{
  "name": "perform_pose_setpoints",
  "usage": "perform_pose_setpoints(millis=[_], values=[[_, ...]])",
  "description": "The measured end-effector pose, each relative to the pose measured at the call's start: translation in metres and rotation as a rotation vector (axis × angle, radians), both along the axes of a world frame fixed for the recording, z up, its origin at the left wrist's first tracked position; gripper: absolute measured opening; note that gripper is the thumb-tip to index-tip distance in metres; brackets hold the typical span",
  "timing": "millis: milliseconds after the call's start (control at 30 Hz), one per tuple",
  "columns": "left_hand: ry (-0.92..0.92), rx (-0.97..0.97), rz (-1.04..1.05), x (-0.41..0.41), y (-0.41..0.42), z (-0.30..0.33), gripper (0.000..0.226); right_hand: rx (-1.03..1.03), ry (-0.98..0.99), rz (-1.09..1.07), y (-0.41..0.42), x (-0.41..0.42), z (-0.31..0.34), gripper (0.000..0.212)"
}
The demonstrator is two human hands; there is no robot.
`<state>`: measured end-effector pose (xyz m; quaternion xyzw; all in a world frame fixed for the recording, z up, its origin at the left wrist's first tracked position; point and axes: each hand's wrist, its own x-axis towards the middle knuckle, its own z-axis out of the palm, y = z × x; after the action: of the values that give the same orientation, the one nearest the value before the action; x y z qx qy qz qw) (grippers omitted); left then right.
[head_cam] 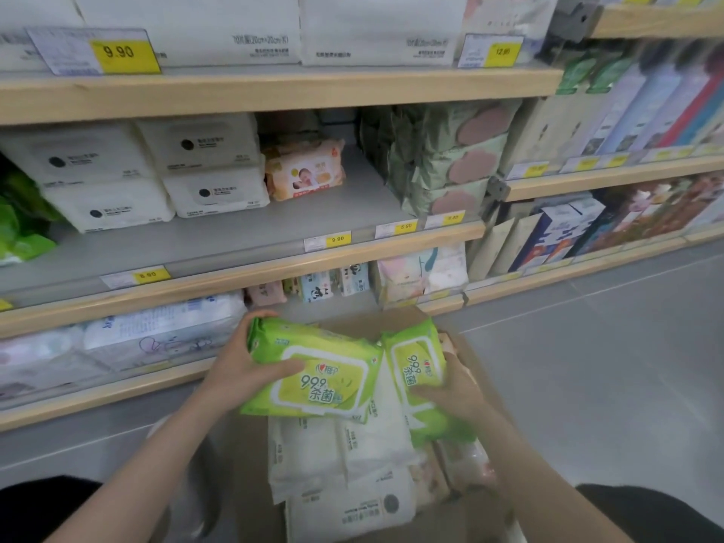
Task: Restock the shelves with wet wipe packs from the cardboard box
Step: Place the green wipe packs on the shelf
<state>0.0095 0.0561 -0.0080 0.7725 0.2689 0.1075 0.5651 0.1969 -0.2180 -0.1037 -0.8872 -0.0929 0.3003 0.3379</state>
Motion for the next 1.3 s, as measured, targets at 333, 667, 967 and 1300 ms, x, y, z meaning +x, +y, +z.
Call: perform_pose_setpoints(millis=[333,667,967,1300], values=[[0.024,-0.017,0.001,0.005,0.001,-0.004,0.082,0.135,0.135,-0.092,0.005,0.005,0.003,0.078],[0.071,-0.013,0.003,0.014,0.003,-0.005,0.081,0.233,0.113,-0.08,0.007,0.003,0.008,0.091],[0.071,-0.024,0.0,0.013,0.002,-0.001,0.088,0.15,0.109,-0.11,0.011,0.0,0.019,0.095],[-0.069,0.134,0.114,-0.025,0.017,0.035,0.068,0.128,-0.371,-0.016,0.04,0.0,0.104,0.091]])
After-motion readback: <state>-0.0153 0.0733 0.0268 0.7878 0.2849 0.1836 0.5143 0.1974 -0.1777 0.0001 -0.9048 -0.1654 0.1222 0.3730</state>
